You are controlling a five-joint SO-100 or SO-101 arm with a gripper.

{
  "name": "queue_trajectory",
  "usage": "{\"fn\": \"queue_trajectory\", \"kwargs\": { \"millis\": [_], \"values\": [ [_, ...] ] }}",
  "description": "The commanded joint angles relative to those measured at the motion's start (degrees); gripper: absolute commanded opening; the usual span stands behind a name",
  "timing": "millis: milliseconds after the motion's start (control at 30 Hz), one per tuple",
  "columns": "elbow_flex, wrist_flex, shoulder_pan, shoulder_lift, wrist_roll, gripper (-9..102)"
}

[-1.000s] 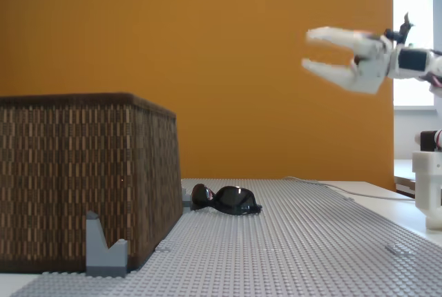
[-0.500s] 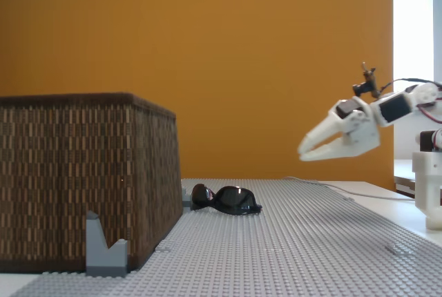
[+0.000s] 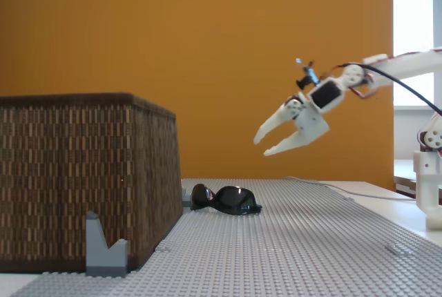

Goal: Grasp a glasses and put it in the bin.

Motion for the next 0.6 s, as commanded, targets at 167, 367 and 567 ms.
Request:
{"fn": "queue_trajectory", "kwargs": {
  "millis": [167, 367, 567],
  "values": [
    [-20.13, 11.07, -1.23, -12.57, 25.14, 16],
    [-25.93, 13.97, 1.41, -19.95, 42.98, 18],
    [-24.26, 12.13, 6.68, -27.51, 51.06, 20]
  ]
}}
